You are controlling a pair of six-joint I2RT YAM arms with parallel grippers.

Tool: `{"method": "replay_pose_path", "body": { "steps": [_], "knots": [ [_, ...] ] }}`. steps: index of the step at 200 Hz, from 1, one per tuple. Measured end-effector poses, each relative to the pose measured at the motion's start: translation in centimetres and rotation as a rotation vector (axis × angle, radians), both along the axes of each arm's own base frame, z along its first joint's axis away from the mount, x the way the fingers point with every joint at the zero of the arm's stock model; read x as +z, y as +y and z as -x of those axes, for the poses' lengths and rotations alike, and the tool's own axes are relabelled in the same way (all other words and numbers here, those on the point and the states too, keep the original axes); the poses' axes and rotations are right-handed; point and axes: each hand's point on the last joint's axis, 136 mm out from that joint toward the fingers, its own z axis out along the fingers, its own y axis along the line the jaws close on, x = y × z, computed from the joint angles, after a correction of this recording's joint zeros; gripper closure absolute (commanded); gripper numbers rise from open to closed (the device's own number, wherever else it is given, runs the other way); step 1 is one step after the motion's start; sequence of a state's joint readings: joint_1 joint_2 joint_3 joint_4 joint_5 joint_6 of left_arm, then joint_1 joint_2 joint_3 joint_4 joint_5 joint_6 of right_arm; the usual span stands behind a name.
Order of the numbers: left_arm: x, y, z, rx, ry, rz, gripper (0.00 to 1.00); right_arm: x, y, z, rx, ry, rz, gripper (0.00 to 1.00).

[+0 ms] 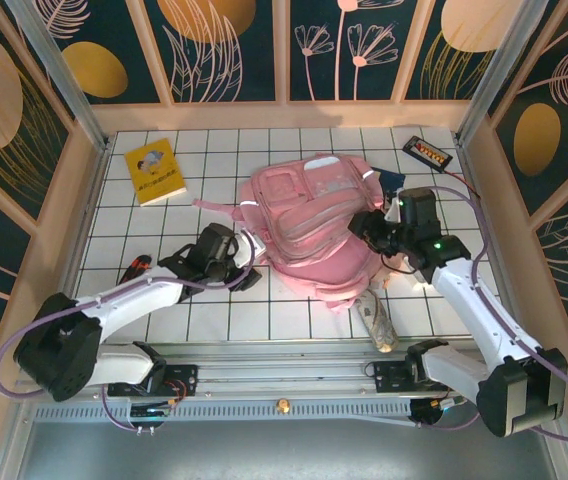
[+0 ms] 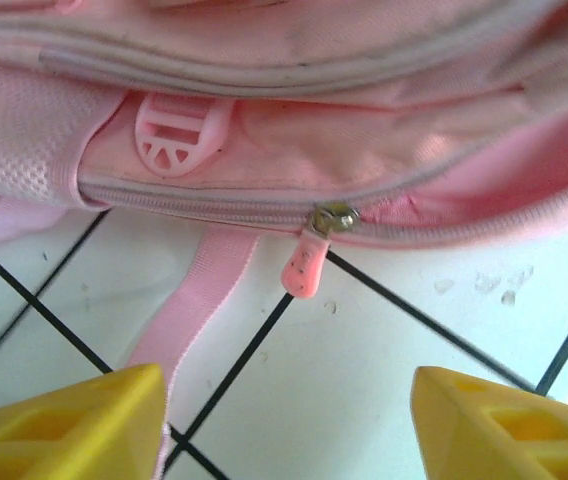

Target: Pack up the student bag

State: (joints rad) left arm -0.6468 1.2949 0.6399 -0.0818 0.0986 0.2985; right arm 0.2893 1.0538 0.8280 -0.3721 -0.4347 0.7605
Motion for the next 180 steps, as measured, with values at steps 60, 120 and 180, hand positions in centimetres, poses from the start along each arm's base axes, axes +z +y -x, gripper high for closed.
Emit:
{"method": "replay_pose_path", "body": {
  "steps": [60, 120, 180],
  "knots": [
    [-1.1, -0.5, -0.2, -0.092, -0.088, -0.035, 0.29, 0.2, 0.6, 0.1, 0.029, -0.013, -0.035, 0.72],
    [-4.5, -1.3, 0.3, -0.151, -0.068, -0.118, 0.29, 0.4, 1.0, 0.0, 0.048, -0.019, -0.053, 0.67],
    [-5.4, -0.7, -1.9, -0.091, -0.148, -0.189, 0.32, 0.5, 1.4, 0.0, 0.064, -0.030, -0.072, 0.64]
  ]
}}
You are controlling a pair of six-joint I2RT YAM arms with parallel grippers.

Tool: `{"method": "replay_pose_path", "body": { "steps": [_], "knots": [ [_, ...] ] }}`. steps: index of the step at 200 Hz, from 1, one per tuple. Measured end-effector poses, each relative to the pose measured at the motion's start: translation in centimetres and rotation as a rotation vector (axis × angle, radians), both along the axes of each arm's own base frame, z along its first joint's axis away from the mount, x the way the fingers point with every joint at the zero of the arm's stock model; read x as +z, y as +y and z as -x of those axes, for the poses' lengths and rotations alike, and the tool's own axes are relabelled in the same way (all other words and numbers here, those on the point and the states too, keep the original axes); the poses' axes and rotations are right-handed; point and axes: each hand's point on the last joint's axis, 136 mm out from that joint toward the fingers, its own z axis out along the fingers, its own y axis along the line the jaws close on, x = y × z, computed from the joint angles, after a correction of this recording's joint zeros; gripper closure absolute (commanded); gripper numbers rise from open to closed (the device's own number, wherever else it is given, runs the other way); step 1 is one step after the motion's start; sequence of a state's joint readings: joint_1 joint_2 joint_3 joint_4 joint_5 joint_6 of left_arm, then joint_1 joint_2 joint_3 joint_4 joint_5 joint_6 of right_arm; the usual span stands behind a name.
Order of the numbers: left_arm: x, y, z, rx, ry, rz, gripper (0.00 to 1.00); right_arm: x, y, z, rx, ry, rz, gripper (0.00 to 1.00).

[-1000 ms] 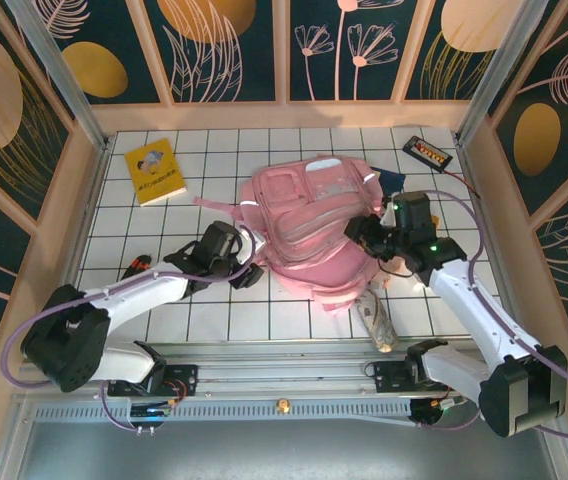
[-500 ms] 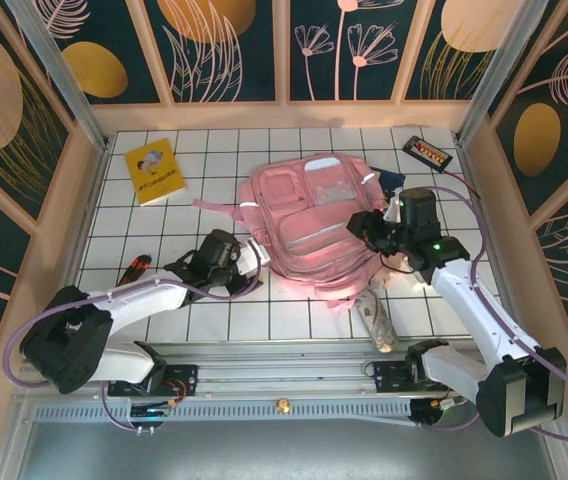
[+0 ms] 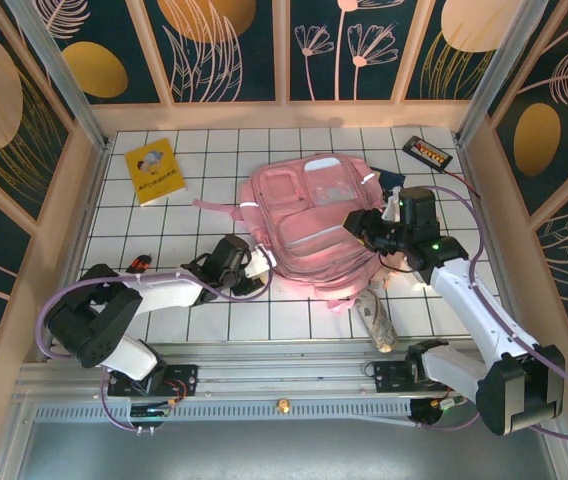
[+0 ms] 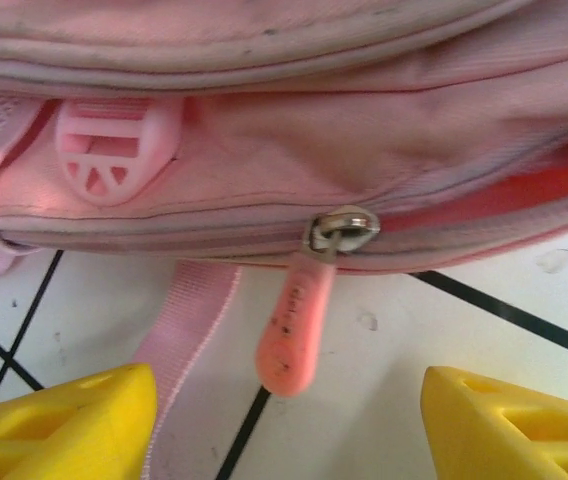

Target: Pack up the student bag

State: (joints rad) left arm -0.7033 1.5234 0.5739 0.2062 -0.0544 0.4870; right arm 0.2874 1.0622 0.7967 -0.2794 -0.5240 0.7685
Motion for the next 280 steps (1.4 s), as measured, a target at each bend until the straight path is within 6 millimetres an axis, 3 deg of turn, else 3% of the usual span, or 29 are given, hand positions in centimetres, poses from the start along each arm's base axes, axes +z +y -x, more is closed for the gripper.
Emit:
{"method": "replay_pose_path", "body": {
  "steps": [45, 130, 165, 172, 184, 194, 207, 227, 255, 280],
  "knots": [
    [0.2, 0.1, -1.4, 0.036, -0.063, -0.009, 0.37, -0.4, 0.0, 0.0, -0.001, 0.004, -0.003, 0.65],
    [-0.2, -0.1, -1.8, -0.003, -0.091, -0.041, 0.39, -1.1, 0.0, 0.2, -0.012, 0.028, -0.011, 0.65],
    [-0.2, -0.7, -2.3, -0.027, -0.107, -0.054, 0.48, -1.6, -0.1, 0.3, -0.013, 0.037, -0.010, 0.64],
    [-0.2, -0.9, -2.3, -0.033, -0.111, -0.056, 0.50, -1.7, -0.1, 0.4, -0.015, 0.041, -0.011, 0.59],
    [-0.3, -1.0, -2.2, -0.043, -0.116, -0.063, 0.56, -1.9, -0.1, 0.7, -0.019, 0.054, -0.017, 0.38],
    [-0.3, -1.1, -2.2, -0.055, -0.120, -0.070, 0.64, -2.0, 0.0, 0.9, -0.016, 0.053, -0.015, 0.19],
    [-0.3, -1.2, -2.1, -0.062, -0.123, -0.073, 0.77, -2.2, -0.2, 1.3, -0.020, 0.064, -0.009, 0.05],
    [-0.2, -1.4, -2.1, -0.078, -0.126, -0.079, 1.00, -2.5, -0.9, 2.1, -0.041, 0.087, 0.017, 0.01],
    [-0.5, -1.4, -1.8, -0.087, -0.113, -0.091, 1.00, -3.7, -2.0, 4.6, -0.075, 0.130, 0.058, 0.01],
    [-0.5, -1.4, -1.8, -0.089, -0.109, -0.092, 1.00, -6.4, -2.6, 7.3, -0.095, 0.207, 0.076, 0.01]
  ]
}}
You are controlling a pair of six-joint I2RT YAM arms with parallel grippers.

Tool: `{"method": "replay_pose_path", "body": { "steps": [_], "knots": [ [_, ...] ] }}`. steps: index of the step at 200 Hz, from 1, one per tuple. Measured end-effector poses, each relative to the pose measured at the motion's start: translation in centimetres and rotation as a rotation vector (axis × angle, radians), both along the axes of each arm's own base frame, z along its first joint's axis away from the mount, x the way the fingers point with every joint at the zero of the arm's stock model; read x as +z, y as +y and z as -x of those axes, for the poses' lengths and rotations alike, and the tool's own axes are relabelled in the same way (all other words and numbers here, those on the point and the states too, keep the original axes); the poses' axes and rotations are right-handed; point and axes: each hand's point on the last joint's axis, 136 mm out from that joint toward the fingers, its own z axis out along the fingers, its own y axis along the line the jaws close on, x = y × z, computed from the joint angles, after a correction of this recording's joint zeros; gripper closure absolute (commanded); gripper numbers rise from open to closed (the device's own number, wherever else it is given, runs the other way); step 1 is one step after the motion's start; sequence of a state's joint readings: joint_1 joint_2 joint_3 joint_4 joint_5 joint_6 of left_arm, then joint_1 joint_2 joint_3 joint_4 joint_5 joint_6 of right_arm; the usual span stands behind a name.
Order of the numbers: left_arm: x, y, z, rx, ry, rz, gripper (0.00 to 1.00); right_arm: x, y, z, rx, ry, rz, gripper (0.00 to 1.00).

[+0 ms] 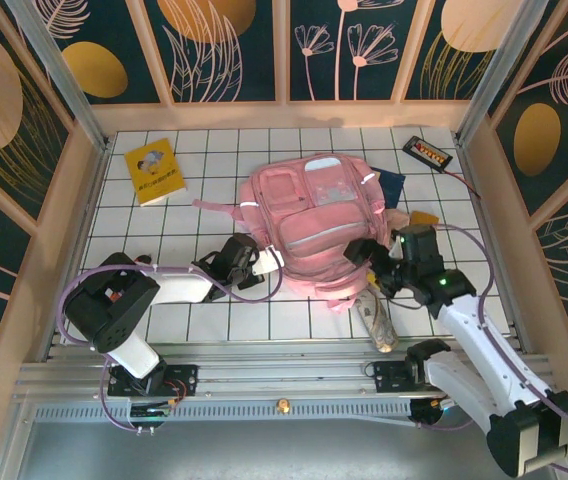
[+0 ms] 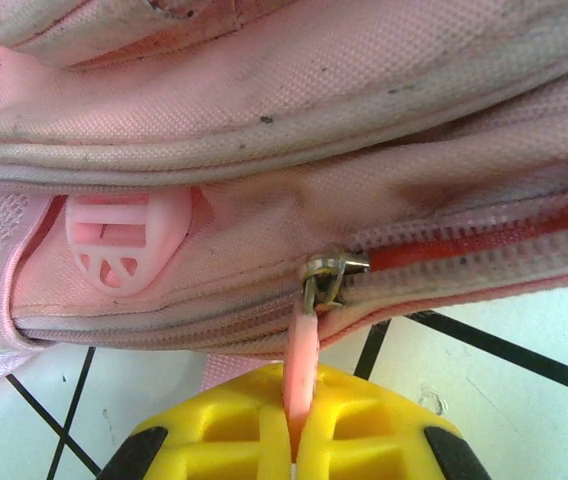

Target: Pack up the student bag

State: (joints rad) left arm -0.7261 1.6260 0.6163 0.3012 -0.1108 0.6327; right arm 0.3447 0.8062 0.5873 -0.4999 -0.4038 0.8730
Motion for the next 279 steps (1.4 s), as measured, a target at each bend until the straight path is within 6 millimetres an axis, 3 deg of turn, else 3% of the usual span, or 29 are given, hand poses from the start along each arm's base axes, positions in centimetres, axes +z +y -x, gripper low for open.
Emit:
{"method": "replay_pose_path", "body": {
  "steps": [39, 75, 96, 126, 145, 171, 199, 230, 279],
  "knots": [
    [0.1, -0.2, 0.4, -0.010, 0.020, 0.011, 1.00, -5.3, 1.4, 2.9, 0.031, 0.174, 0.031, 0.04],
    [1.0, -0.6, 0.7, -0.020, 0.024, 0.043, 1.00, -6.8, 2.8, 2.6, 0.035, 0.205, 0.056, 0.14],
    [1.5, -0.9, 1.0, -0.028, 0.020, 0.058, 1.00, -7.1, 2.6, 1.3, -0.010, 0.195, 0.079, 0.38],
    [2.3, -0.9, 1.0, -0.019, 0.008, 0.078, 1.00, -5.7, 2.4, -0.6, -0.043, 0.144, 0.122, 1.00],
    [3.2, -0.7, 0.9, -0.005, -0.014, 0.092, 1.00, -3.8, 2.1, -1.7, -0.064, 0.101, 0.147, 1.00],
    [4.4, -0.1, 0.3, 0.041, -0.051, 0.103, 1.00, 0.1, 1.7, -3.5, -0.072, 0.007, 0.153, 1.00],
    [5.8, 0.2, -1.2, 0.115, -0.055, 0.143, 1.00, 3.5, 0.6, -5.0, -0.084, -0.075, 0.143, 1.00],
    [6.9, 1.0, -3.2, 0.195, -0.021, 0.188, 1.00, 4.5, 0.2, -5.3, -0.058, -0.113, 0.152, 1.00],
    [4.5, 2.5, -4.6, 0.273, 0.203, 0.230, 1.00, 5.6, 0.3, -5.2, 0.004, -0.193, 0.172, 1.00]
  ]
}}
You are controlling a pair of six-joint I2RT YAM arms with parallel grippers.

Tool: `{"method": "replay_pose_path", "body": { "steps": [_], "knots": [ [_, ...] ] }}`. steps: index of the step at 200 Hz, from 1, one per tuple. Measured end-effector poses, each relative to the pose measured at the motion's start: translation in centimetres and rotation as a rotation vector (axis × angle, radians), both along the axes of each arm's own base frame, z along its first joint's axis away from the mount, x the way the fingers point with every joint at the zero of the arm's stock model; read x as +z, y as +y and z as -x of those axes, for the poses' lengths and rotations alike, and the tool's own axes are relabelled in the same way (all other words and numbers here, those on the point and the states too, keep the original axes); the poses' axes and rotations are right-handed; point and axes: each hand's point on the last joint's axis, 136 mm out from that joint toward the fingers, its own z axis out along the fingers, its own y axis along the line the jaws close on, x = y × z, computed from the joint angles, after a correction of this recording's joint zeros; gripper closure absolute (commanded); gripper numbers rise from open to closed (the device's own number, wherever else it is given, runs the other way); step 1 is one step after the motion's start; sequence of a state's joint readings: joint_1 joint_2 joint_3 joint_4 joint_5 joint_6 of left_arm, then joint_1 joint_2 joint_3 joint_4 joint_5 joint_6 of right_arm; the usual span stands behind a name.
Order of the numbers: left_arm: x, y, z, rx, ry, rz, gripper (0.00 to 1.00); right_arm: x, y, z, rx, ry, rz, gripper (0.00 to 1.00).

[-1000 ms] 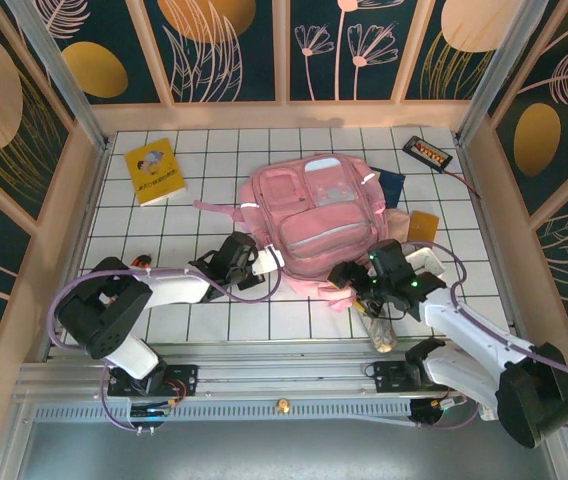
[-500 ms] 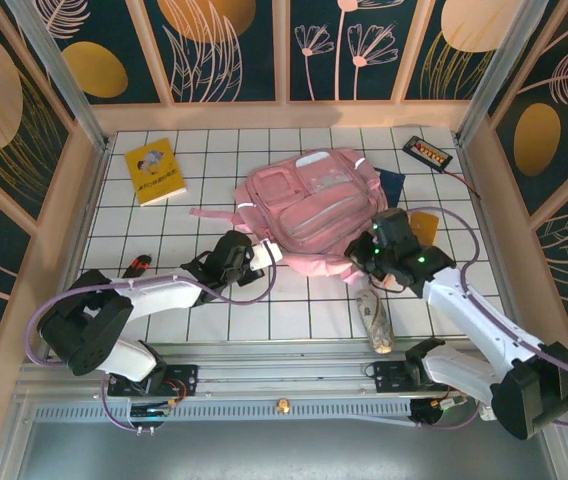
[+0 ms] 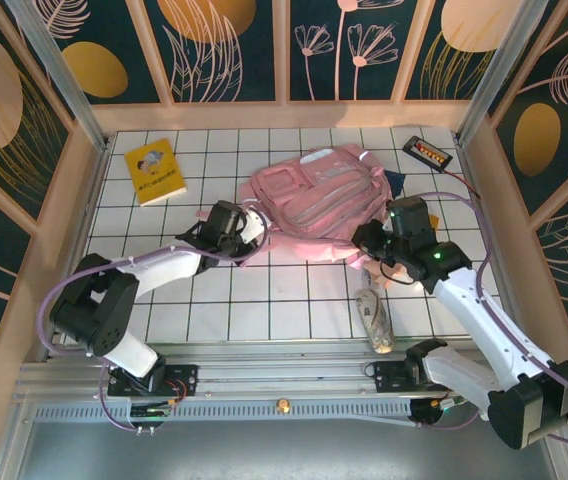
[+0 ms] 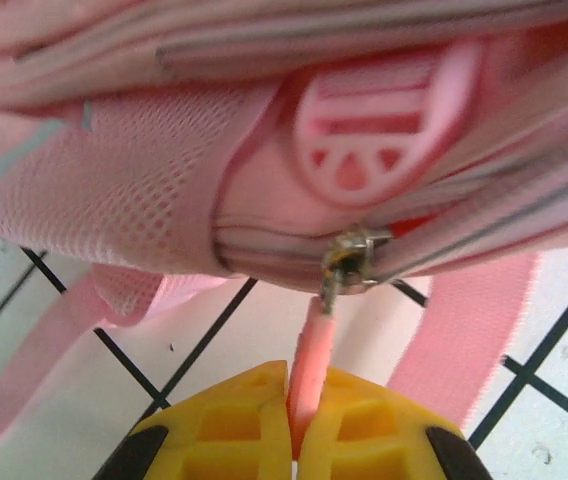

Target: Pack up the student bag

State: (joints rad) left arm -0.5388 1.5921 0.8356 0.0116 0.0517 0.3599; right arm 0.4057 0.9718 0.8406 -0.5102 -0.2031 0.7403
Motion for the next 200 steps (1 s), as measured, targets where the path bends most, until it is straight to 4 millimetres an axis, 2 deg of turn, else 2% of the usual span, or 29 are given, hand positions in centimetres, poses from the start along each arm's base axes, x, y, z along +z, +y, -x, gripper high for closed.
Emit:
{"method": "replay_pose_path", "body": {
  "steps": [37, 70, 72, 74, 81, 82, 88, 89, 91, 92, 94, 98, 106, 119, 141, 165, 187, 200],
  "knots": [
    [-1.5, 0.7, -0.5, 0.045, 0.125, 0.047, 1.00, 0.1, 0.5, 0.0, 0.049, -0.035, 0.005, 1.00],
    [-2.2, 1.5, -0.6, 0.095, 0.182, 0.054, 1.00, -1.2, 1.4, 0.3, 0.090, -0.035, -0.022, 1.00],
    [-2.2, 1.5, -0.6, 0.098, 0.184, 0.054, 0.98, -1.2, 1.6, 0.3, 0.093, -0.037, -0.023, 1.00],
    [-2.2, 1.6, -0.5, 0.100, 0.187, 0.053, 0.92, -1.3, 1.6, 0.4, 0.095, -0.035, -0.023, 1.00],
    [-2.3, 1.8, -0.5, 0.111, 0.193, 0.050, 0.69, -1.4, 2.1, 0.6, 0.111, -0.032, -0.027, 0.88],
    [-2.3, 1.9, -0.5, 0.112, 0.193, 0.048, 0.66, -1.5, 2.2, 0.6, 0.115, -0.031, -0.027, 0.82],
    [-2.3, 2.3, -0.5, 0.129, 0.194, 0.041, 0.51, -1.6, 2.7, 0.8, 0.127, -0.026, -0.031, 0.67],
    [-2.3, 2.3, -0.6, 0.134, 0.193, 0.039, 0.49, -1.6, 2.8, 0.8, 0.129, -0.025, -0.031, 0.61],
    [-2.3, 2.6, -0.6, 0.144, 0.193, 0.032, 0.46, -1.6, 2.9, 0.9, 0.135, -0.024, -0.030, 0.55],
    [-2.4, 2.7, -0.6, 0.148, 0.193, 0.030, 0.44, -1.7, 3.0, 0.9, 0.137, -0.023, -0.030, 0.55],
    [-2.4, 3.0, -0.7, 0.158, 0.192, 0.024, 0.41, -1.7, 3.1, 1.0, 0.142, -0.023, -0.029, 0.46],
    [-2.3, 3.5, -0.8, 0.180, 0.192, 0.017, 0.36, -1.8, 3.3, 1.2, 0.148, -0.014, -0.030, 0.36],
    [-2.2, 4.6, -1.0, 0.216, 0.185, 0.004, 0.31, -2.0, 3.6, 1.7, 0.167, -0.002, -0.022, 0.24],
    [-1.4, 6.2, -1.1, 0.271, 0.168, -0.001, 0.27, -2.1, 3.6, 2.4, 0.178, 0.027, -0.005, 0.11],
    [1.7, 6.7, -1.2, 0.298, 0.105, 0.039, 0.22, -1.2, 2.4, 3.0, 0.153, 0.042, 0.041, 0.10],
    [5.4, 6.8, -1.5, 0.325, 0.018, 0.099, 0.04, 1.5, 1.1, 2.5, 0.103, -0.010, 0.041, 0.10],
    [8.2, 8.1, -2.2, 0.433, -0.053, 0.153, 0.08, 3.4, 1.4, 1.7, 0.102, -0.050, 0.014, 0.10],
    [9.4, 9.8, -3.0, 0.536, -0.058, 0.207, 0.09, 3.8, 2.3, 1.0, 0.124, -0.059, -0.009, 0.10]
  ]
}}
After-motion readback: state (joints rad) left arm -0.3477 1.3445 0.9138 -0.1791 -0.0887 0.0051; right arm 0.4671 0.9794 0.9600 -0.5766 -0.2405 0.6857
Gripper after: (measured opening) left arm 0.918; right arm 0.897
